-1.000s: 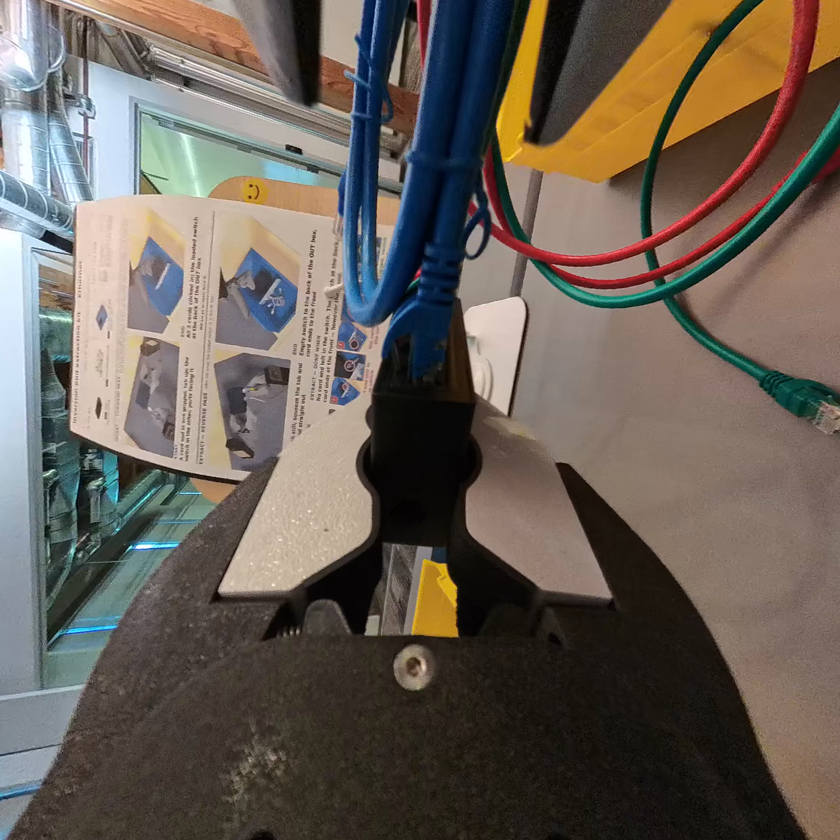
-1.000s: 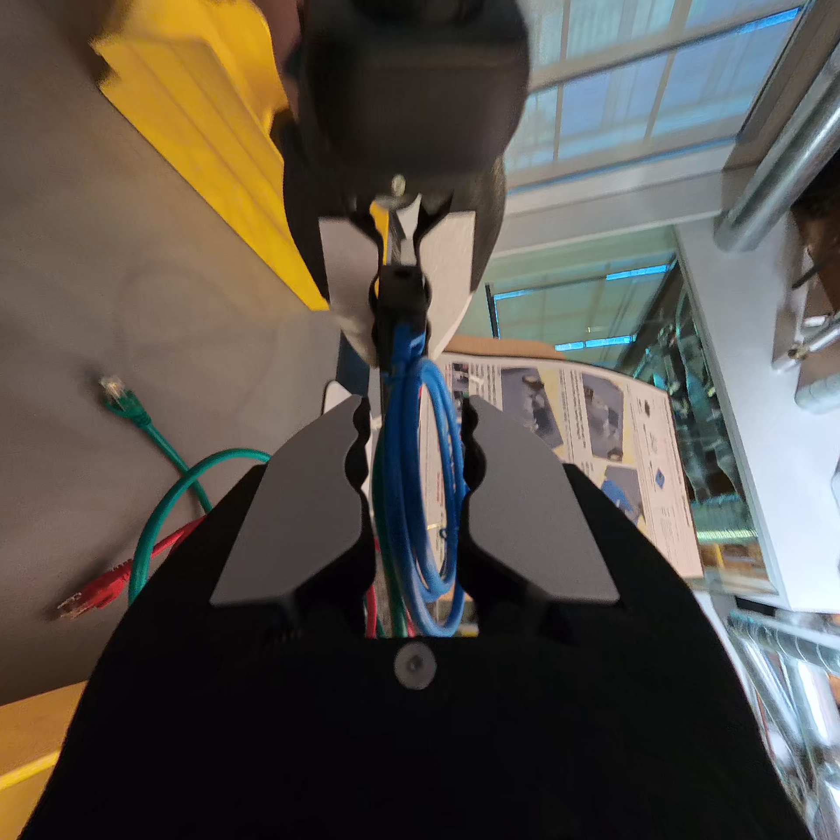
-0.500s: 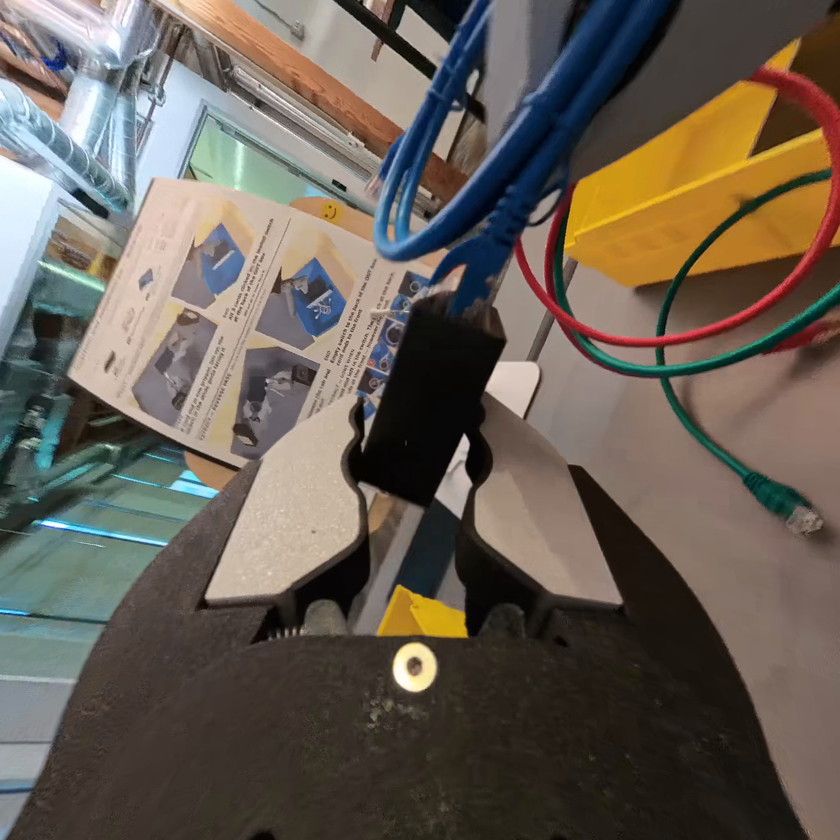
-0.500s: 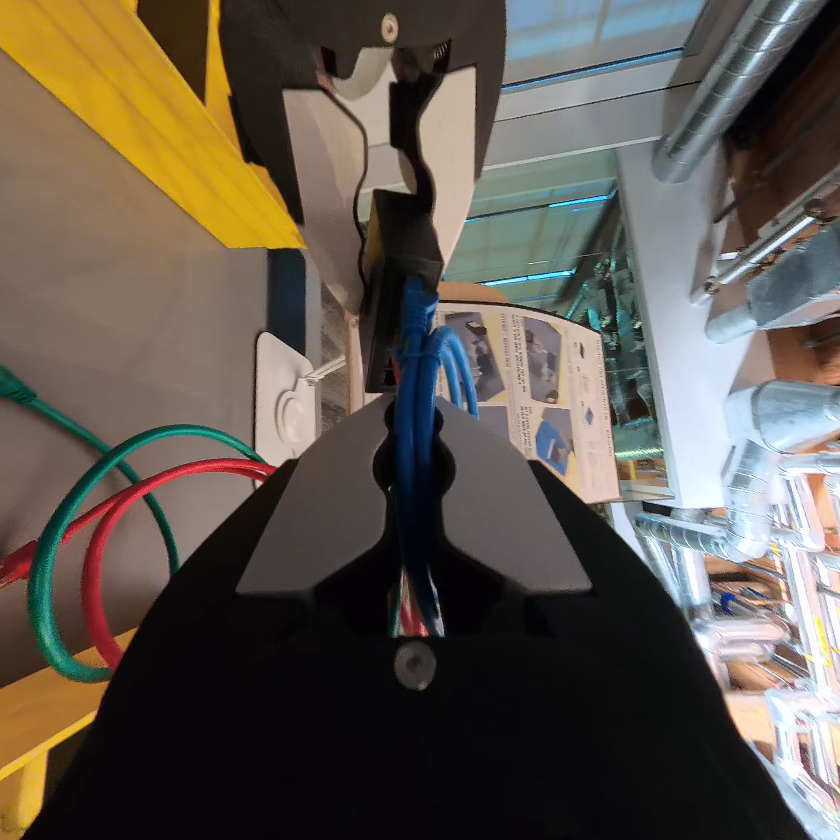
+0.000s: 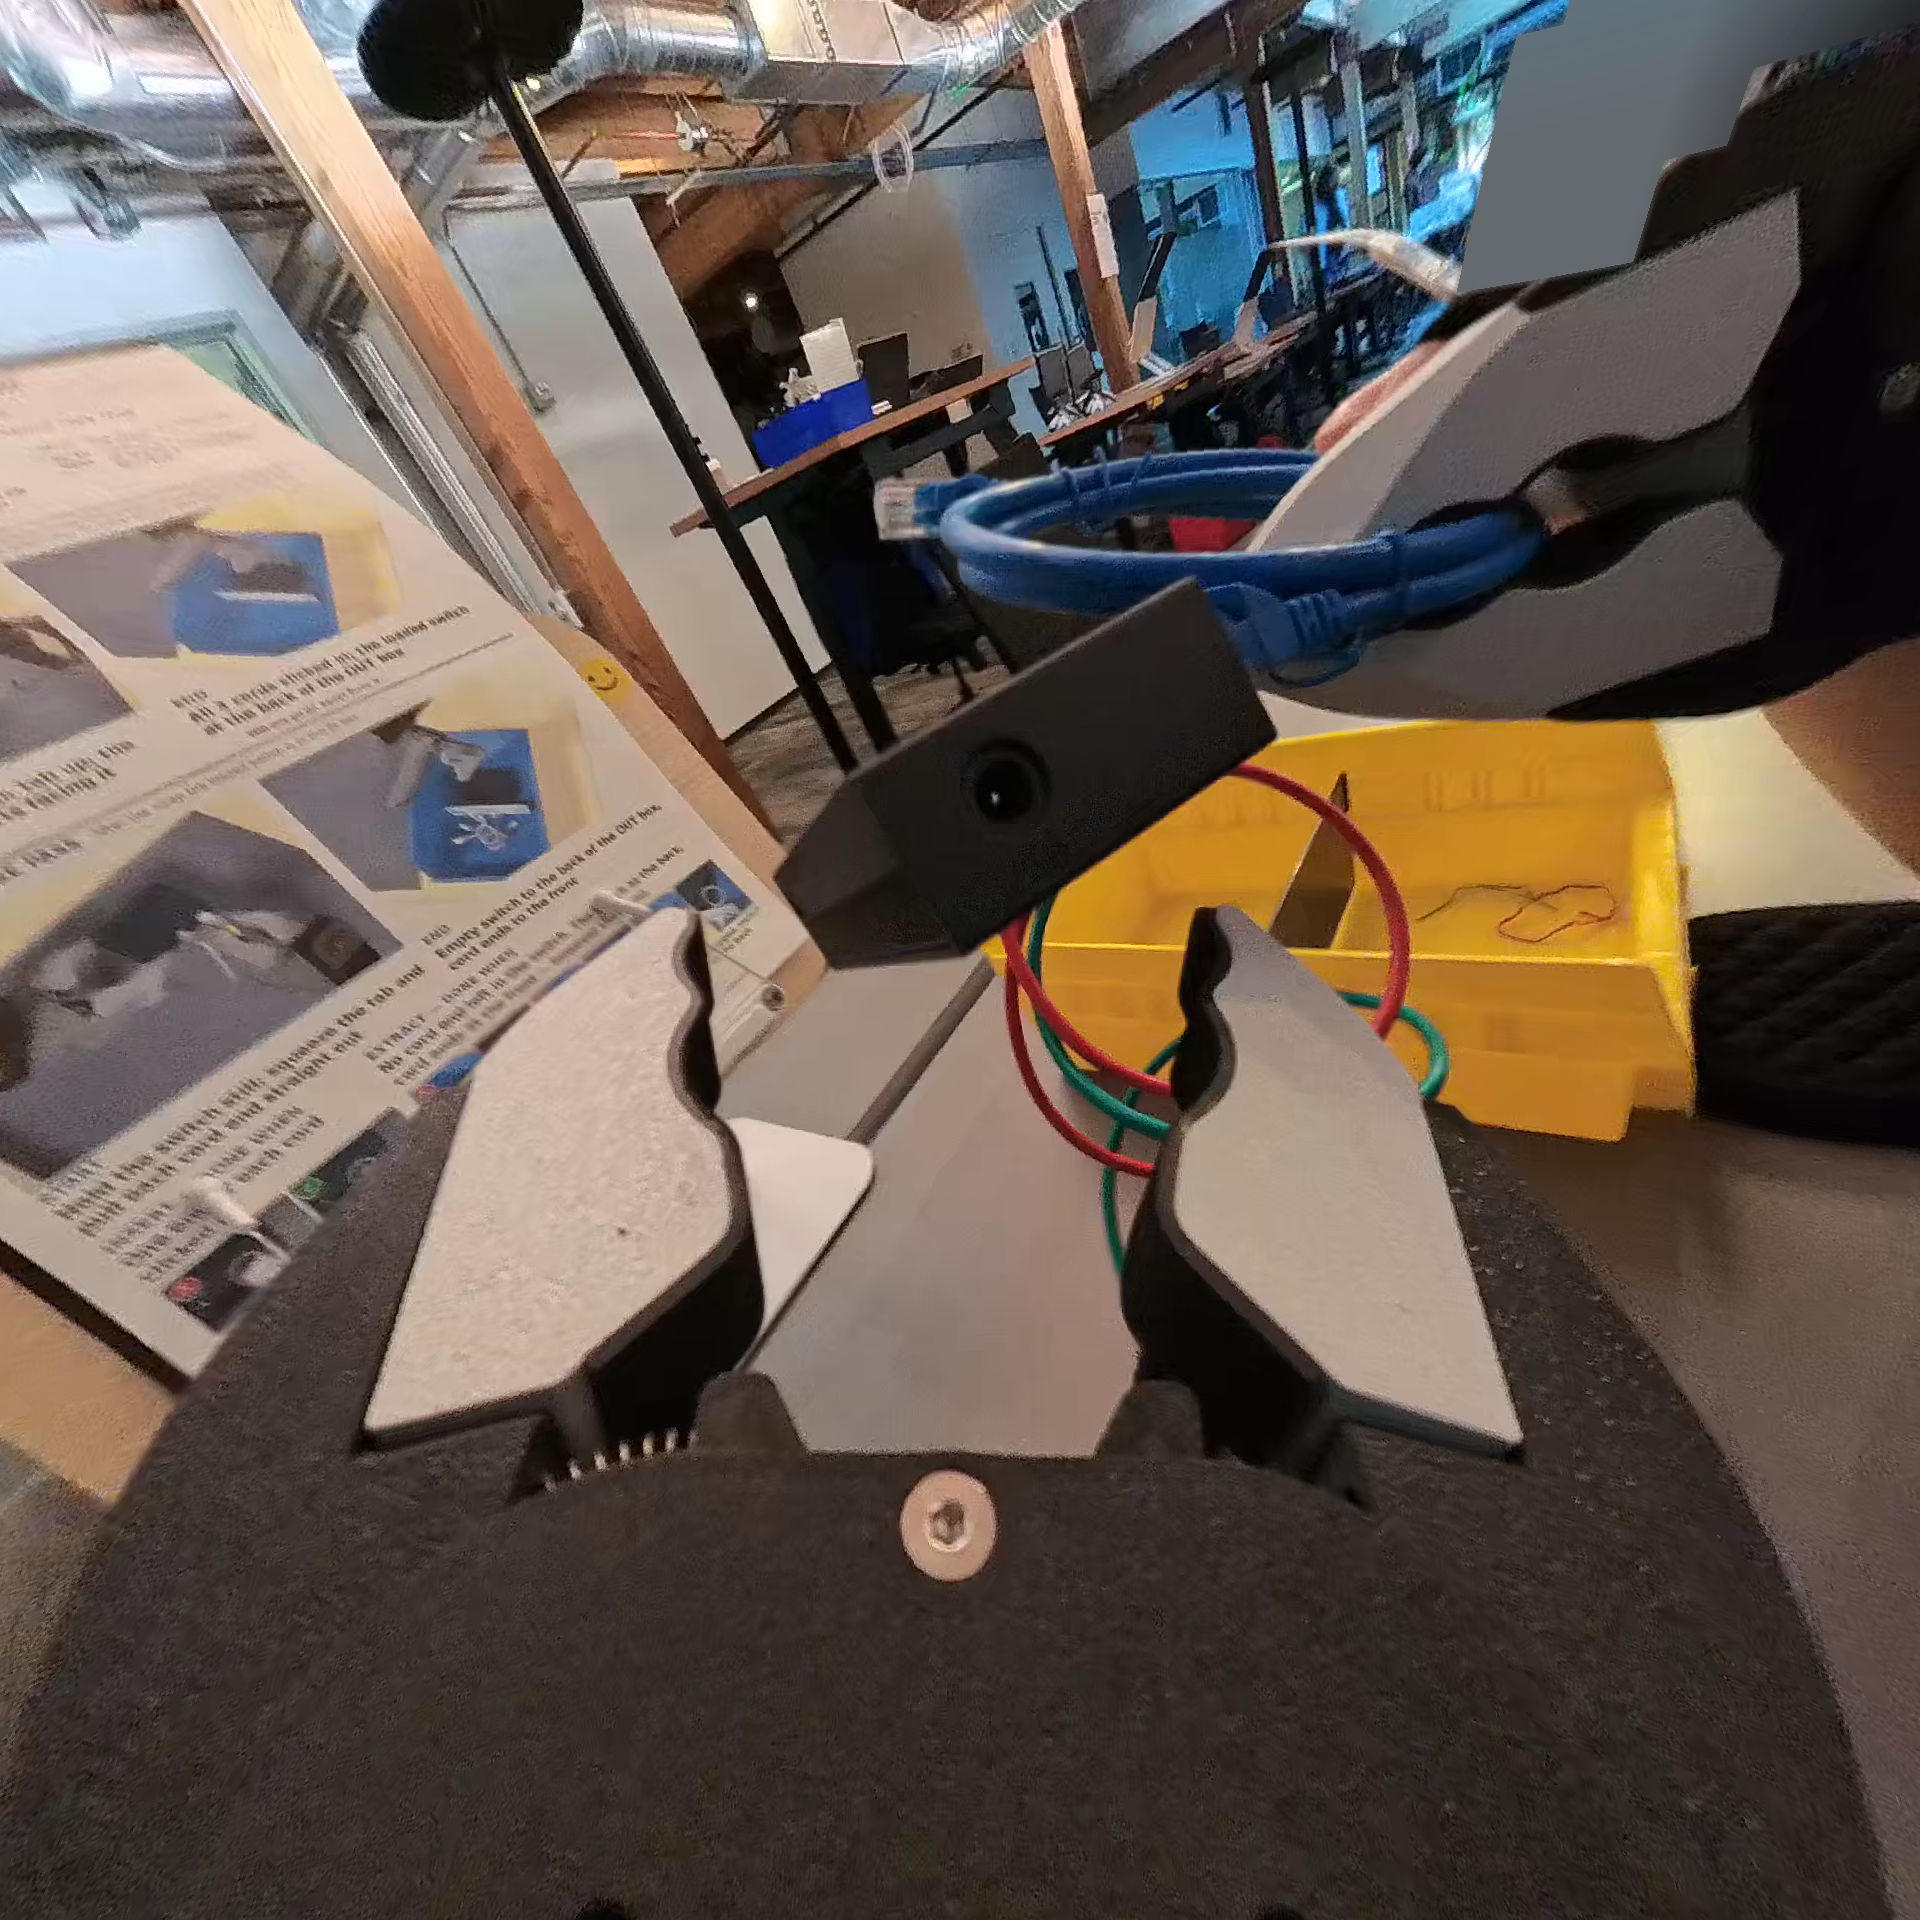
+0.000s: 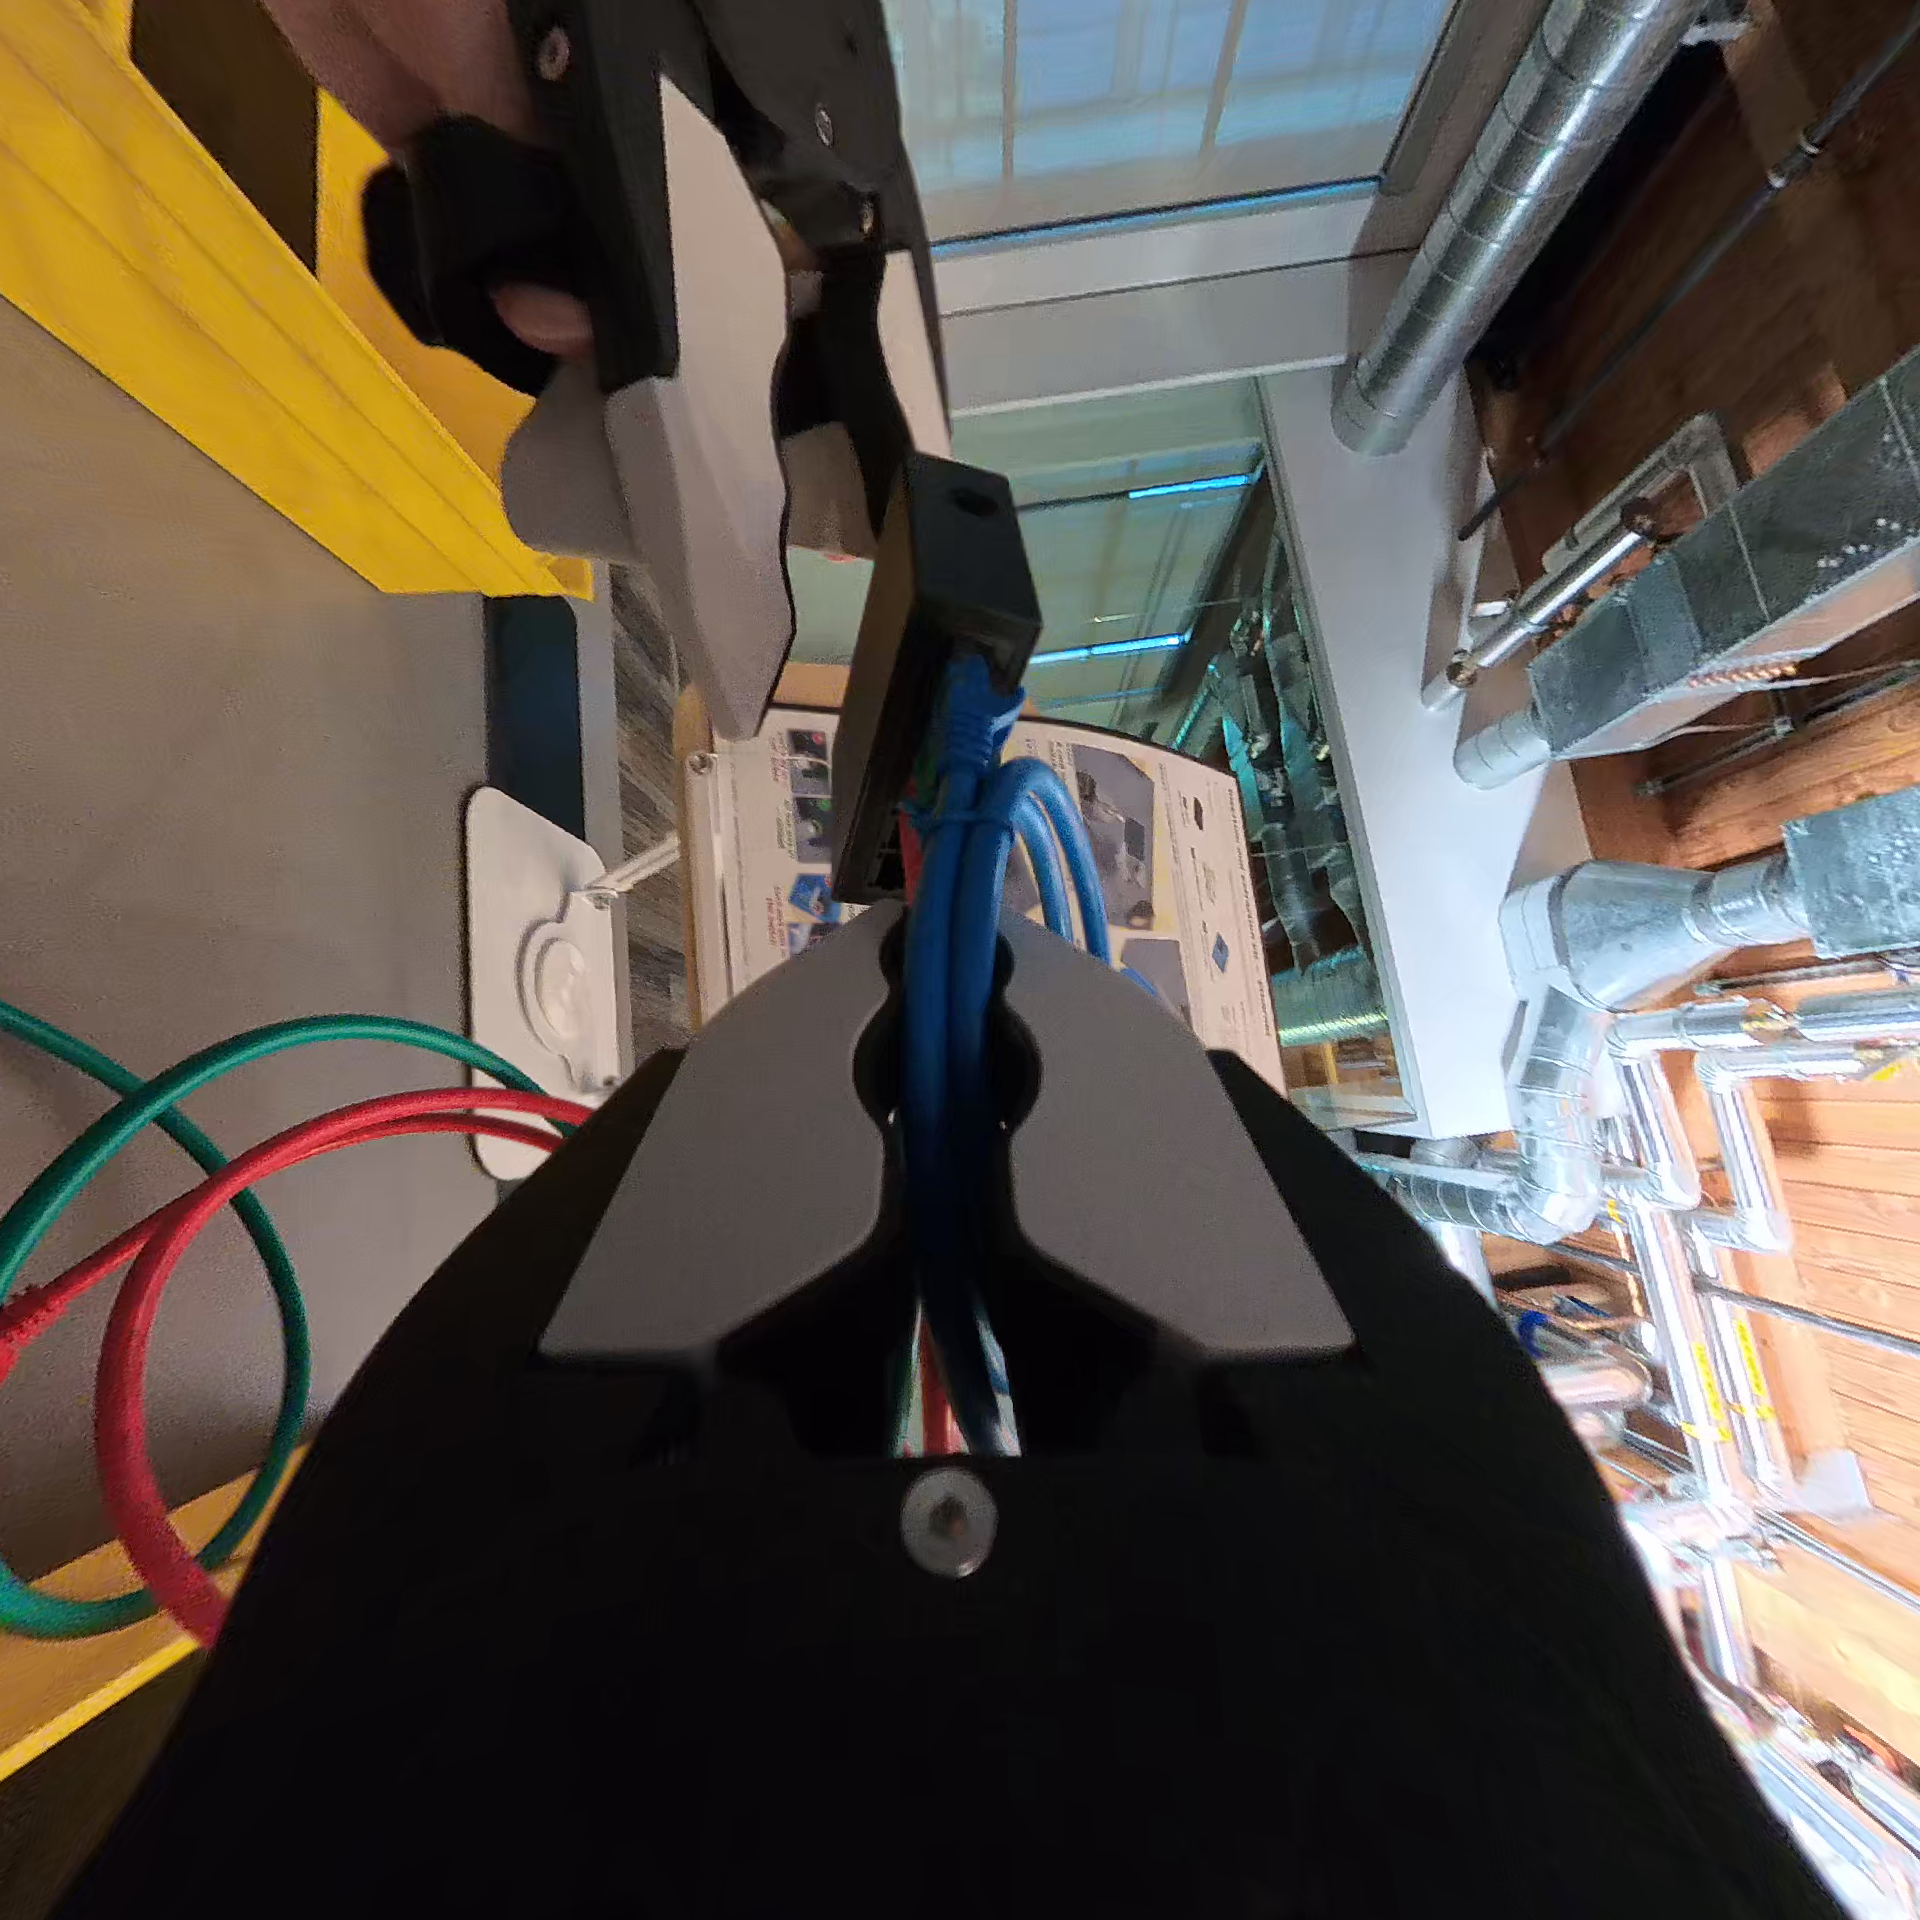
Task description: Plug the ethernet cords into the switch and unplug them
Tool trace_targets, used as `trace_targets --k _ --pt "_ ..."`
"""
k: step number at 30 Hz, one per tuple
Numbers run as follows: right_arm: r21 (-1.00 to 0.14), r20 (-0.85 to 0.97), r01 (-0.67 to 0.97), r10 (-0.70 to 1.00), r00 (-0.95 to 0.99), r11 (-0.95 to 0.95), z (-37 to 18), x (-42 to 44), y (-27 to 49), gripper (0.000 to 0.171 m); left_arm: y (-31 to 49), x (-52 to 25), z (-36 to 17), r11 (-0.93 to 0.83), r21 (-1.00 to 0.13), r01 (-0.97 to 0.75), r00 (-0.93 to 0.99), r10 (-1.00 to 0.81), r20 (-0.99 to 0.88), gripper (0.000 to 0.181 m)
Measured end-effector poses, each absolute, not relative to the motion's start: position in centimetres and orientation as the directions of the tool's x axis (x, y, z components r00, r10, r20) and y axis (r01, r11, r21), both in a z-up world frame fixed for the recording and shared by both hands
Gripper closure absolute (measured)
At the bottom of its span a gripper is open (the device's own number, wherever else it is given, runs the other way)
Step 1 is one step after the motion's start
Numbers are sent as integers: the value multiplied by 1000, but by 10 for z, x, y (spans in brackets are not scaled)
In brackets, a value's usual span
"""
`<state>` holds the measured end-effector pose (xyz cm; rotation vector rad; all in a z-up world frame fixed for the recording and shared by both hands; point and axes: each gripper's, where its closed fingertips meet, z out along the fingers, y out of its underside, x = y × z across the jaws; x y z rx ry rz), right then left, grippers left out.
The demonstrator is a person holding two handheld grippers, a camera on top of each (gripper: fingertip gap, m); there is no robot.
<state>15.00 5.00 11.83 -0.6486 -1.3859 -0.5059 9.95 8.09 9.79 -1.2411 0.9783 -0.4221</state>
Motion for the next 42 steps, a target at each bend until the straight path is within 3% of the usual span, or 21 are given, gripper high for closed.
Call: trace_targets --k 7,12,16,22,27,35,42 --pt "-70 997 648 41 61 758 113 147 38 160 62 93 104 502 -772 -390 490 -597 -636 119" --pt "-50 998 599 58 6 799 106 146 28 160 53 93 94 521 -700 -489 405 -575 -711 129" --pt "-77 996 532 87 7 843 107 143 14 160 45 103 89 612 -673 -416 348 -576 -740 143" --pt "-63 996 533 86 -18 844 109 149 8 159 35 109 93 707 -593 -385 325 -497 -805 144" --pt "-28 994 564 84 -74 825 104 152 5 159 34 108 82 688 -534 -491 249 -477 -843 150" --pt "30 993 644 53 -109 764 100 158 20 160 44 98 76 541 -588 -602 289 -539 -791 144" --pt "89 979 691 63 -192 717 84 156 28 159 61 106 61 552 -465 -692 237 -434 -869 149"
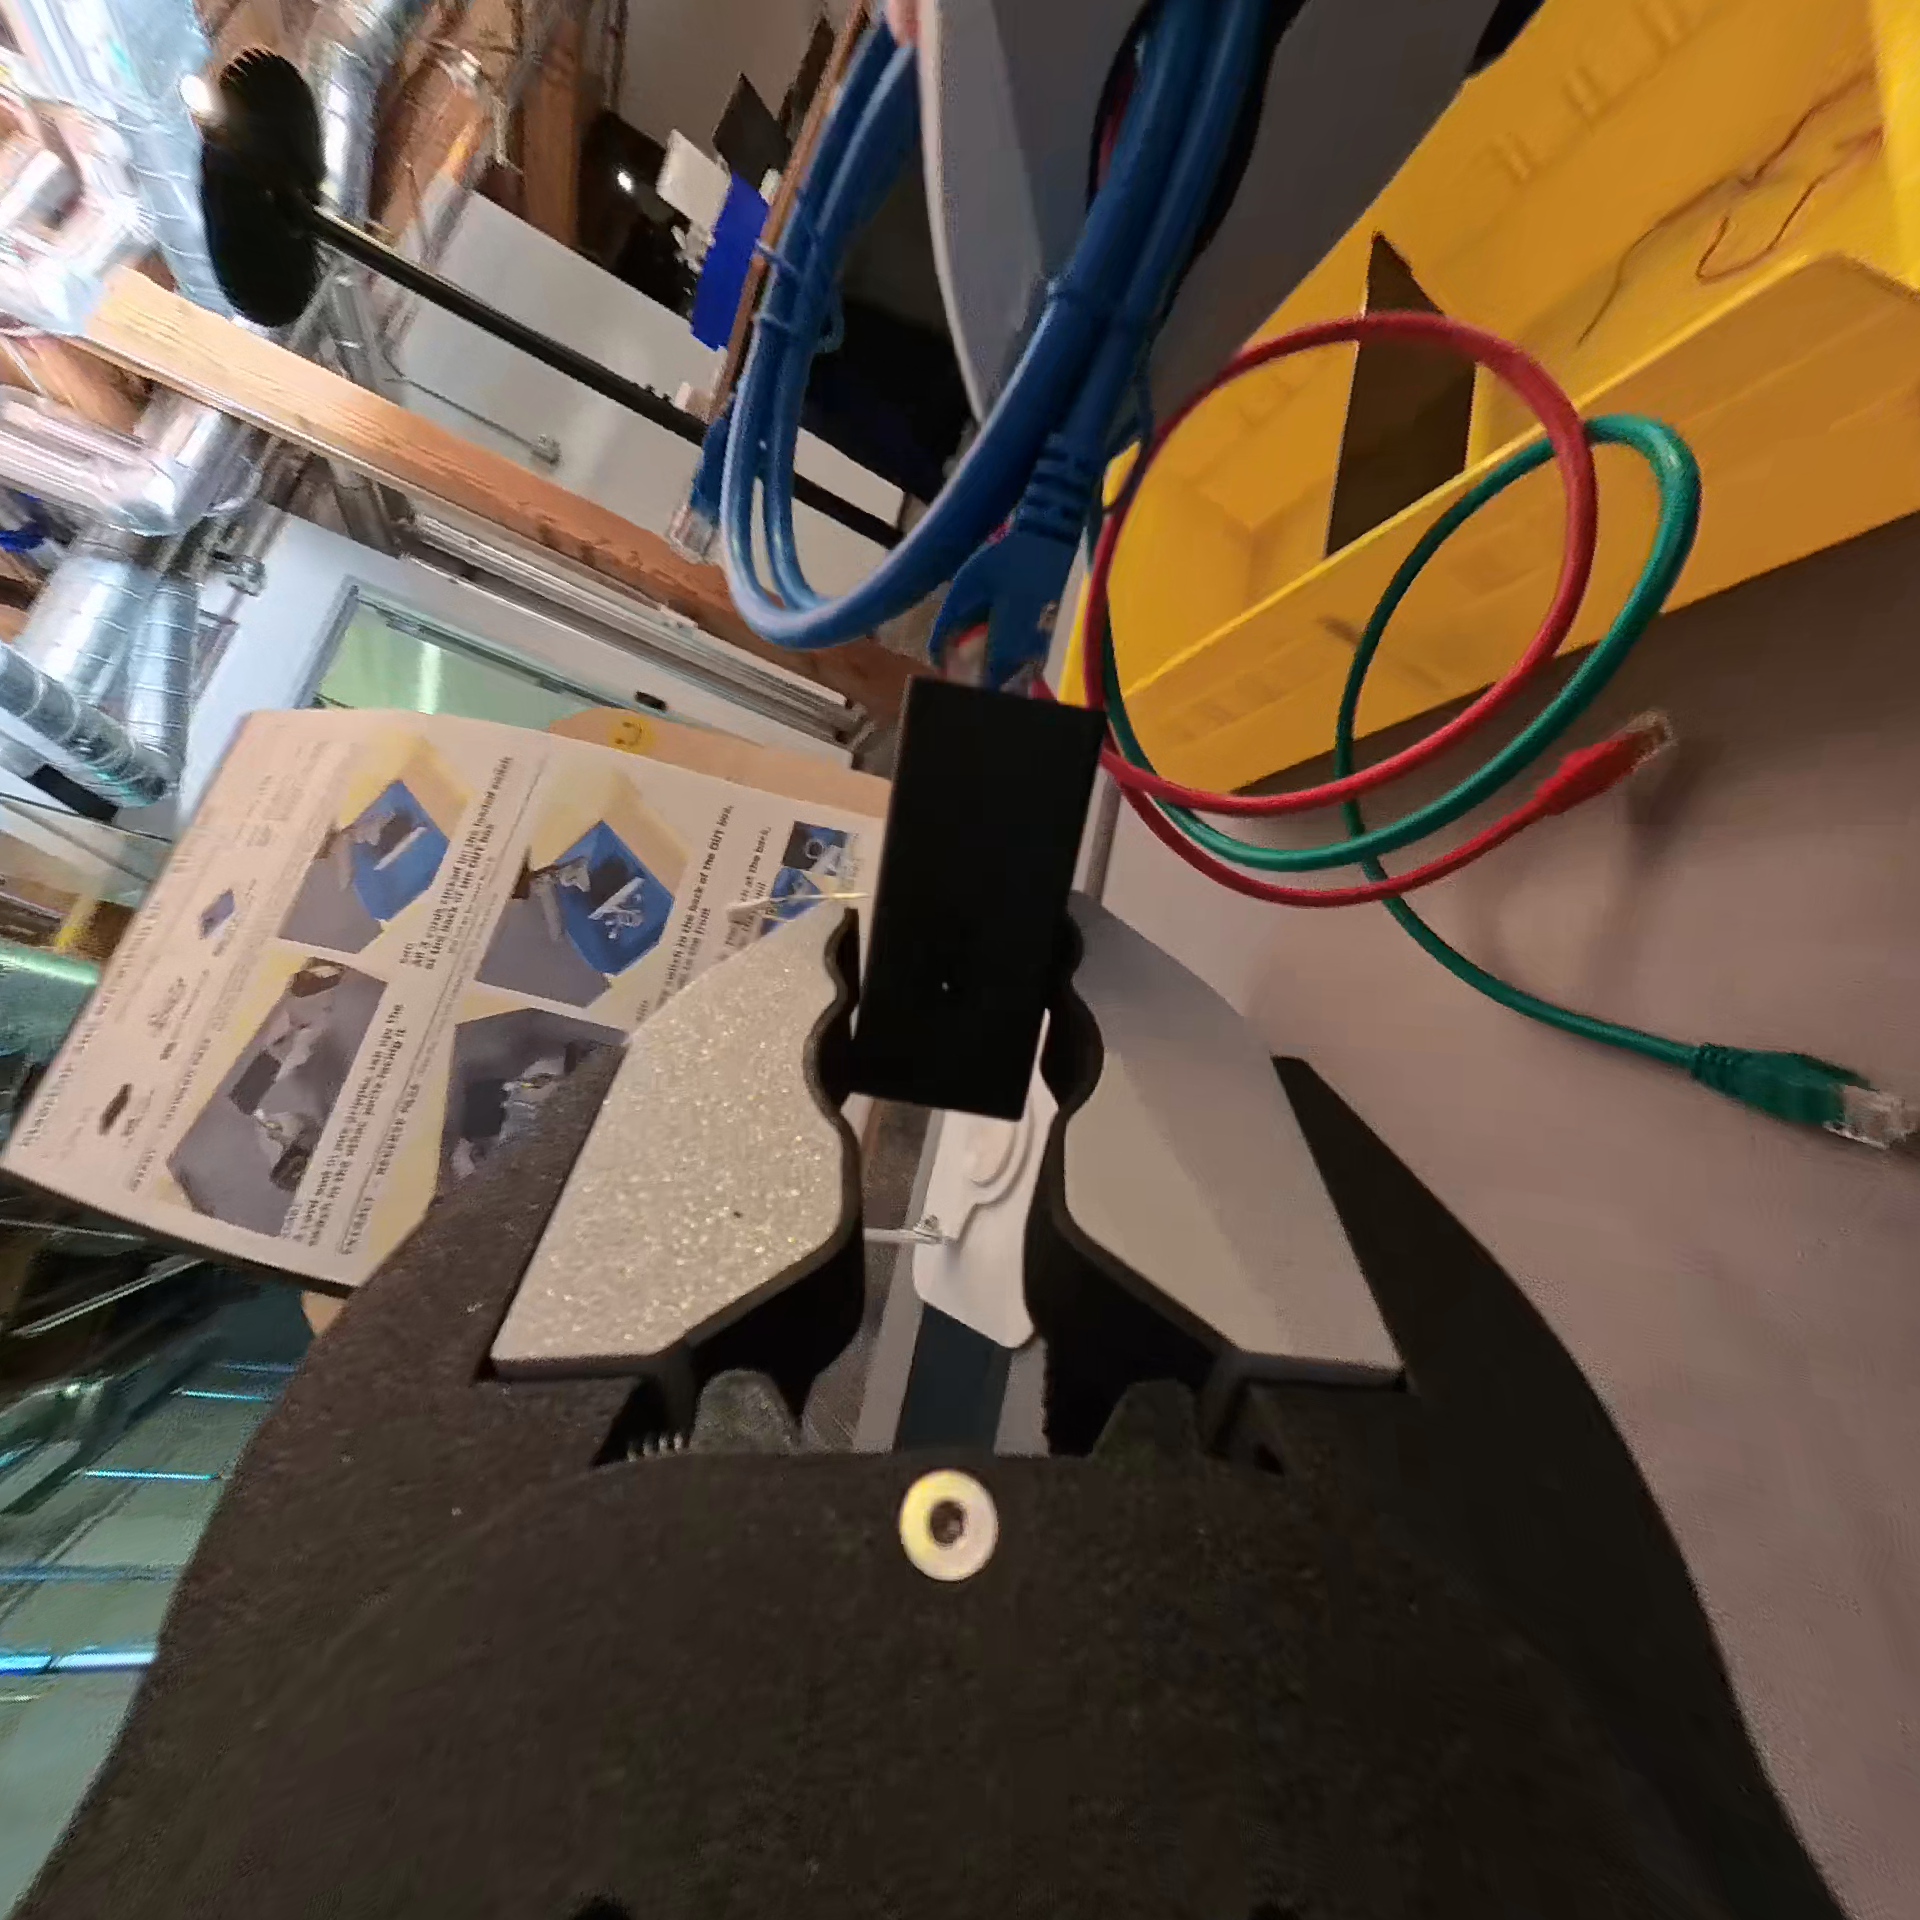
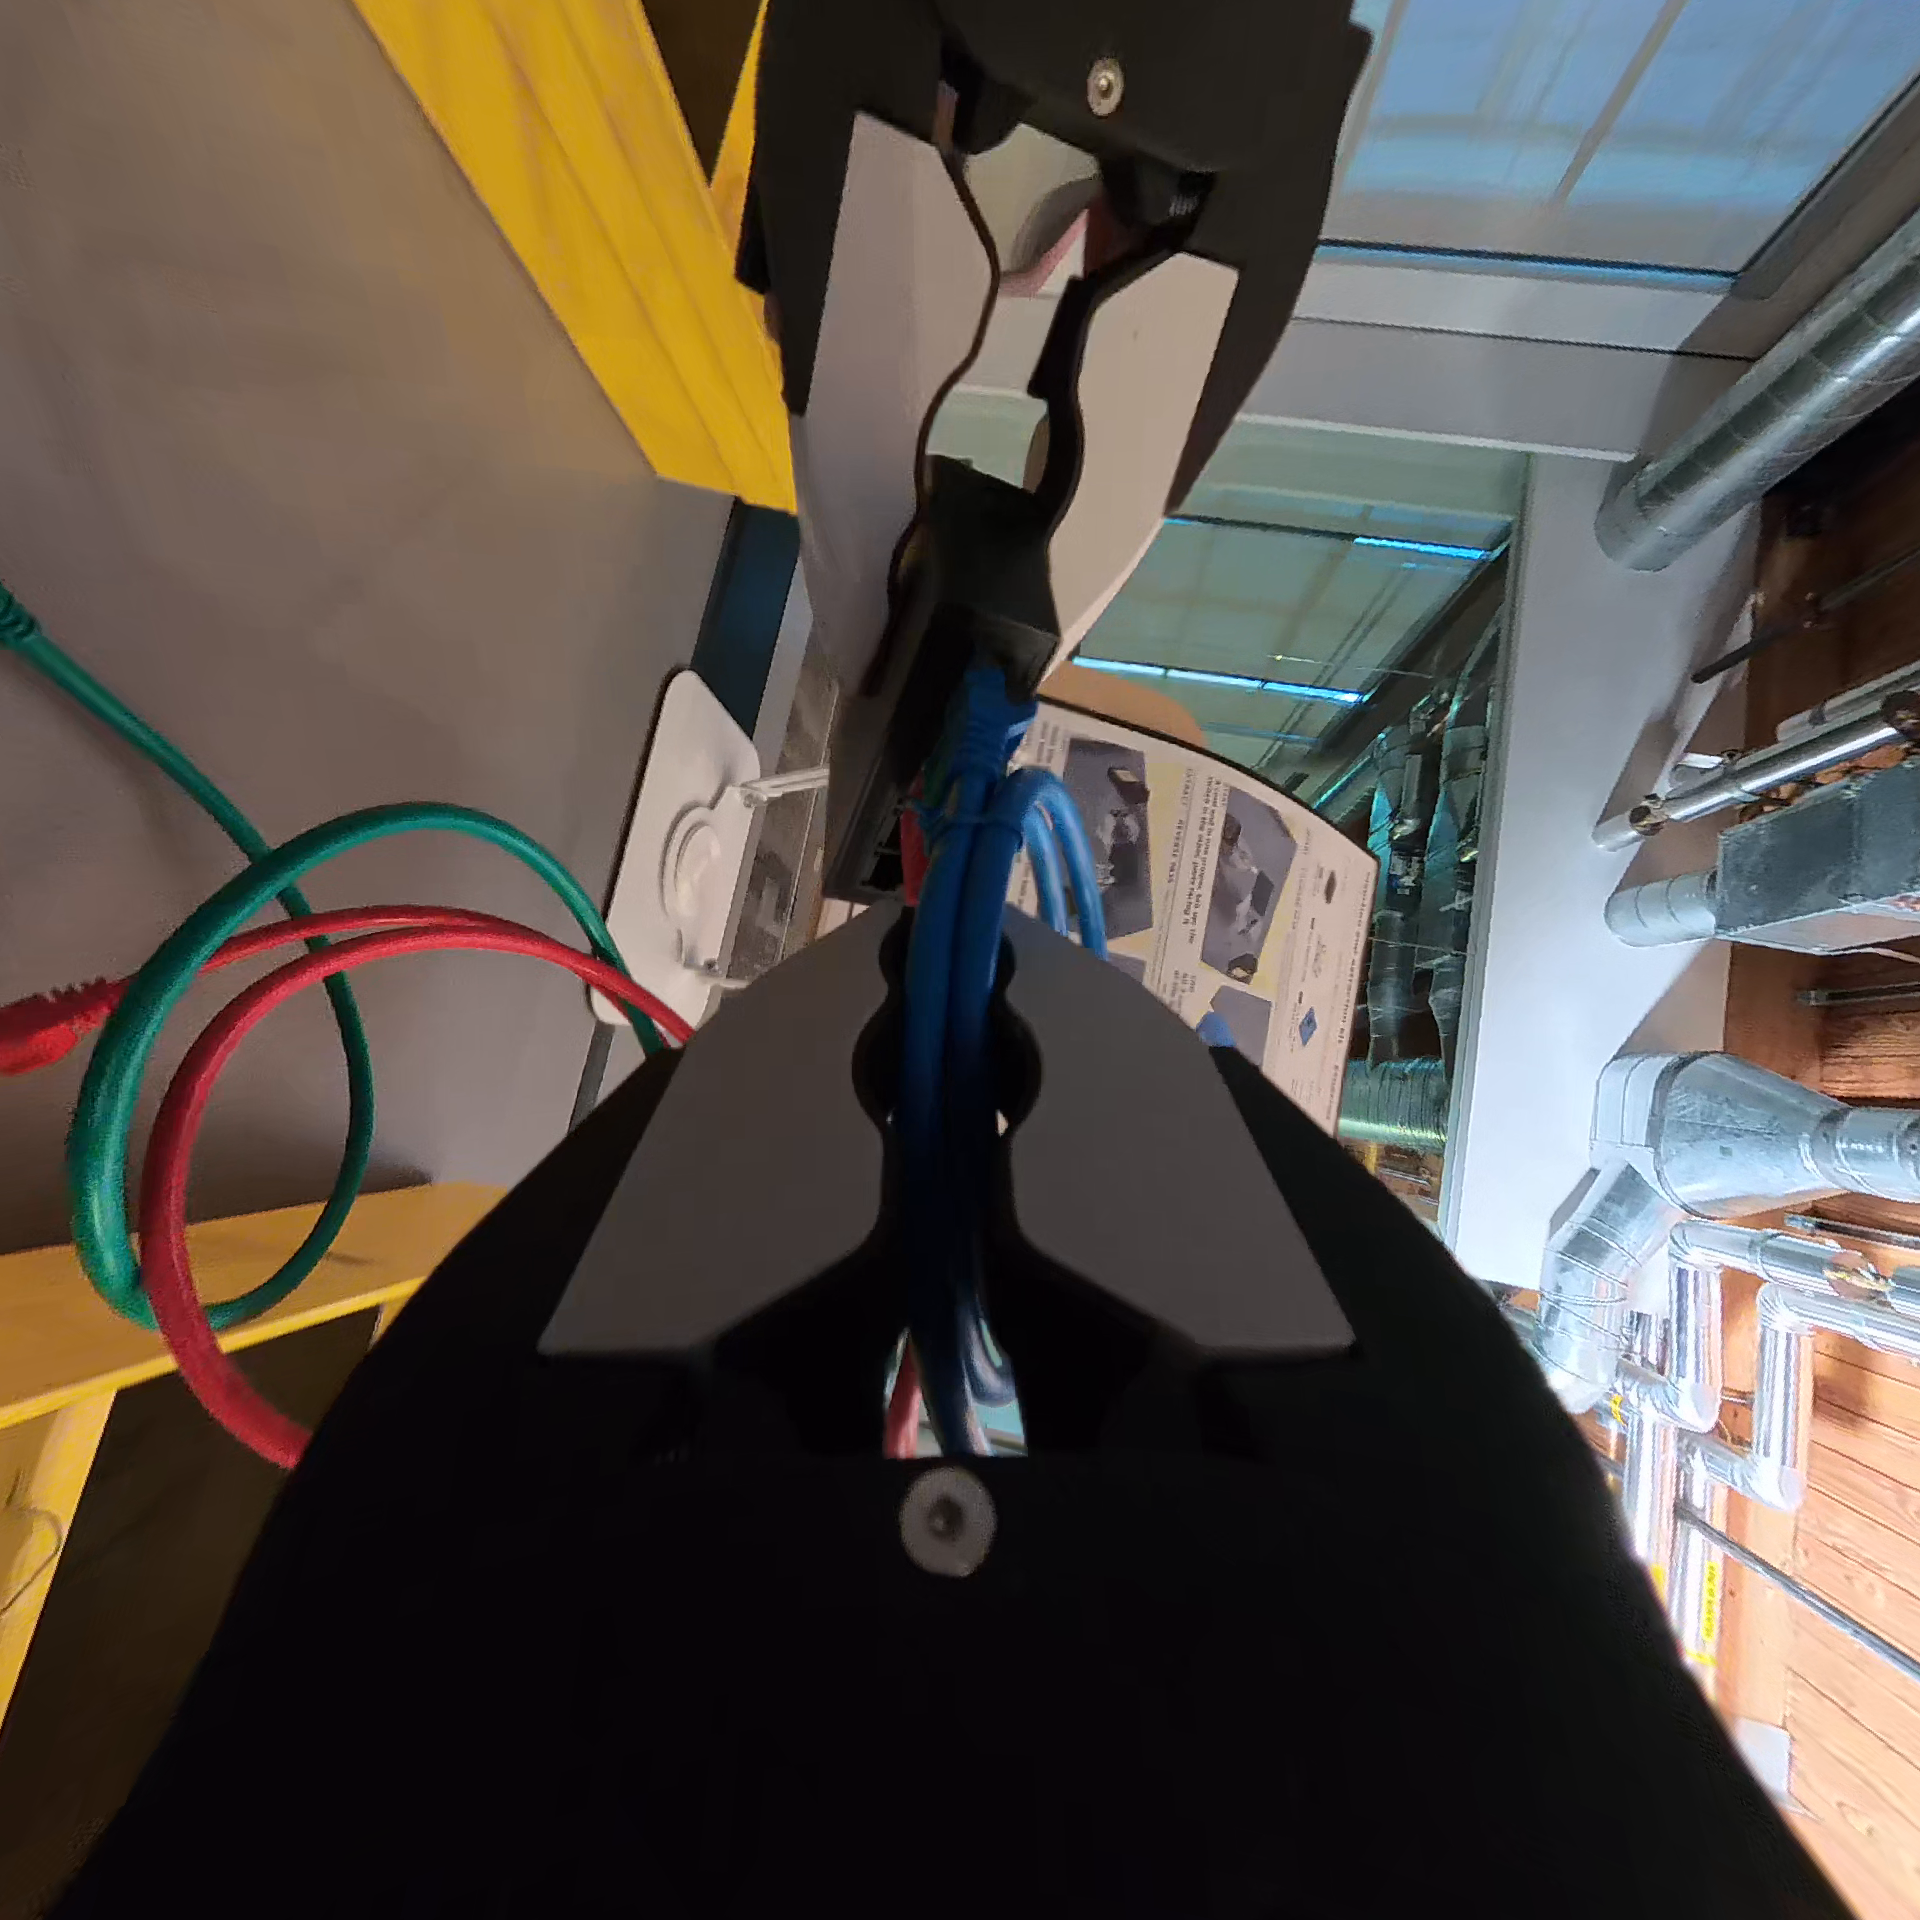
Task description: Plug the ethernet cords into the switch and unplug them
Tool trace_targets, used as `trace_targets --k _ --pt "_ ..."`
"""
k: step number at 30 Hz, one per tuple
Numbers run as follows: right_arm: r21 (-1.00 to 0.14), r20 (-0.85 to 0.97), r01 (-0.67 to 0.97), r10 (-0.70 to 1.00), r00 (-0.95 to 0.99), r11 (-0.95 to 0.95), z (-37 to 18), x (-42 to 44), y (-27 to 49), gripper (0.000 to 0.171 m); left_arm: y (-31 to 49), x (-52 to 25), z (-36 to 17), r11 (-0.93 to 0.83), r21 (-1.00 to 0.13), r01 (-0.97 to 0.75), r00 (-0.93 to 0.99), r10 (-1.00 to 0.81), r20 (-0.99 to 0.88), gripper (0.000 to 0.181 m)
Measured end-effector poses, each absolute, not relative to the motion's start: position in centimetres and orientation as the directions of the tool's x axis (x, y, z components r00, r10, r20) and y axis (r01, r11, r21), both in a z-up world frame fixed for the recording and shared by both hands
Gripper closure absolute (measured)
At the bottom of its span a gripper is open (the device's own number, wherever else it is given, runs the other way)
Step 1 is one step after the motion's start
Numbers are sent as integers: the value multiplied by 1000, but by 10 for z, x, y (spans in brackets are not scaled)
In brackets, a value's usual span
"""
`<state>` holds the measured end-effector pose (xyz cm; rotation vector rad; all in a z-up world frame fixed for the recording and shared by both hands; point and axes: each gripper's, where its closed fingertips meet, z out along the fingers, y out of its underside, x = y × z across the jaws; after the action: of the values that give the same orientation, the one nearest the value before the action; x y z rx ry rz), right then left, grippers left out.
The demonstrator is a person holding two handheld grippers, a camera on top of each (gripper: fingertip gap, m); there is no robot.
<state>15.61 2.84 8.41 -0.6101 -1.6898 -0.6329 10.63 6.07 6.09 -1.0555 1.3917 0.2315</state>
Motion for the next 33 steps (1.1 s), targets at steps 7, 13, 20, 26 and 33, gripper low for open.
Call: trace_targets --k 7,13,20,26,33 --pt "68 975 661 89 -202 747 79 153 25 159 57 118 49 607 -458 -649 183 -459 -869 152" --pt "65 980 659 77 -185 750 84 152 20 160 50 121 57 647 -482 -590 197 -464 -864 152" --pt "66 979 668 81 -188 741 84 155 24 160 59 125 57 640 -436 -633 220 -391 -894 150" --pt "79 987 678 40 -158 731 87 157 31 151 66 123 58 589 -416 -693 231 -366 -902 152" --pt "-208 962 561 270 -30 801 102 156 1 143 72 117 60 570 -404 -716 247 -334 -910 151"
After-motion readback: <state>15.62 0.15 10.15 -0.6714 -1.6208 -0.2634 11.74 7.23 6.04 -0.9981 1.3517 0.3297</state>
